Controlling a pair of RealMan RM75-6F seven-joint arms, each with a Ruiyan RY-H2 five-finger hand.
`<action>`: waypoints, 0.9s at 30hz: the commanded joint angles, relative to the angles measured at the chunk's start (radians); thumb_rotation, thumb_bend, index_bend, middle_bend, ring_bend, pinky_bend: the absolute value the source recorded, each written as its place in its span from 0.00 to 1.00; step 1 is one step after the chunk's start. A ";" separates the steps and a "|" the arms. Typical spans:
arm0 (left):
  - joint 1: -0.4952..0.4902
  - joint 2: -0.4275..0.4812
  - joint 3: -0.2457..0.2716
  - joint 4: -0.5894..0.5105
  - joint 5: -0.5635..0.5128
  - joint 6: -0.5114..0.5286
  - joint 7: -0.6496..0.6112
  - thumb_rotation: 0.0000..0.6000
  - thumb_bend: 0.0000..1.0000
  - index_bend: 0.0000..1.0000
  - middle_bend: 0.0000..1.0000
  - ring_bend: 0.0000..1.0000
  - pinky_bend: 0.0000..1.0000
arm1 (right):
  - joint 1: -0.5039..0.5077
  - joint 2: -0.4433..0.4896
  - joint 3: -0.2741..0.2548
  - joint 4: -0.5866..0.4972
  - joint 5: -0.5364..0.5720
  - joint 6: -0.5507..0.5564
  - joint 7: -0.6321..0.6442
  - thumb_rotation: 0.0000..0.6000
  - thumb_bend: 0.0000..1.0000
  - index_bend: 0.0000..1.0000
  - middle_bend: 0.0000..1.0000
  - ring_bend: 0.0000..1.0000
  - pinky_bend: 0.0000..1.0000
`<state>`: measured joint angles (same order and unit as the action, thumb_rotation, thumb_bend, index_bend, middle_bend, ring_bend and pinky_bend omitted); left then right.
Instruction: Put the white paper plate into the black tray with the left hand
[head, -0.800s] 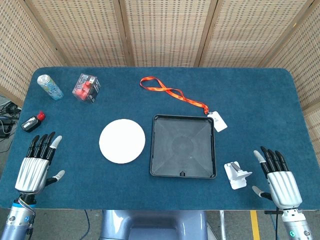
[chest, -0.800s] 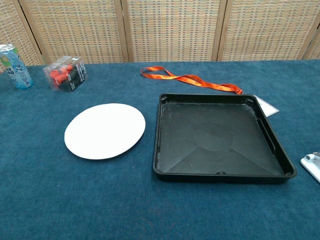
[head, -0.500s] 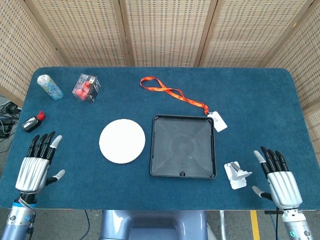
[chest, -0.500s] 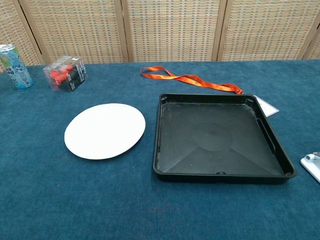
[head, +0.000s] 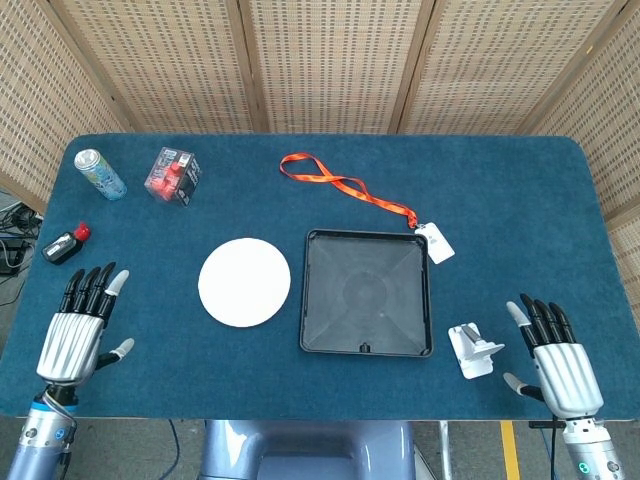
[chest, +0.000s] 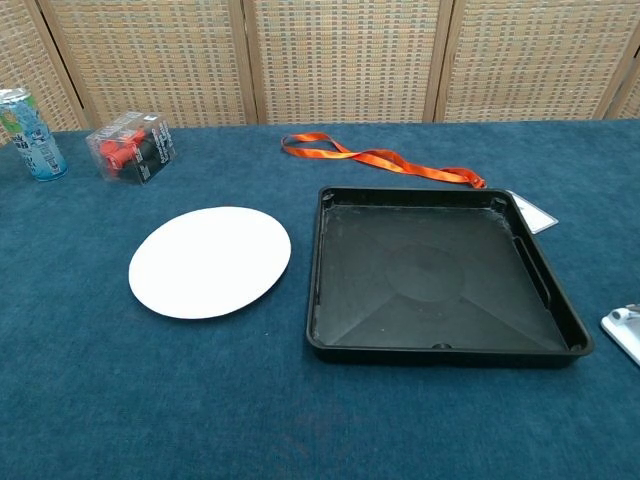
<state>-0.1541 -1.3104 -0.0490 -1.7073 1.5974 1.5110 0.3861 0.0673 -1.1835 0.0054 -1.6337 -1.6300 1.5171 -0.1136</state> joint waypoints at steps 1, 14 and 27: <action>-0.009 -0.019 -0.002 0.018 0.003 -0.008 -0.002 1.00 0.07 0.00 0.00 0.00 0.00 | -0.001 0.001 0.002 -0.002 0.000 0.004 0.004 1.00 0.15 0.00 0.00 0.00 0.00; -0.105 -0.174 -0.018 0.196 0.021 -0.109 -0.023 1.00 0.26 0.15 0.00 0.00 0.00 | 0.000 -0.004 -0.002 -0.001 -0.003 -0.002 0.002 1.00 0.15 0.00 0.00 0.00 0.00; -0.213 -0.335 -0.002 0.414 0.044 -0.227 -0.039 1.00 0.34 0.11 0.00 0.00 0.00 | 0.001 -0.005 -0.002 0.001 0.002 -0.006 0.010 1.00 0.15 0.00 0.00 0.00 0.00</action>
<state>-0.3512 -1.6278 -0.0562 -1.3116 1.6384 1.3017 0.3481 0.0682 -1.1881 0.0036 -1.6322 -1.6281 1.5106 -0.1037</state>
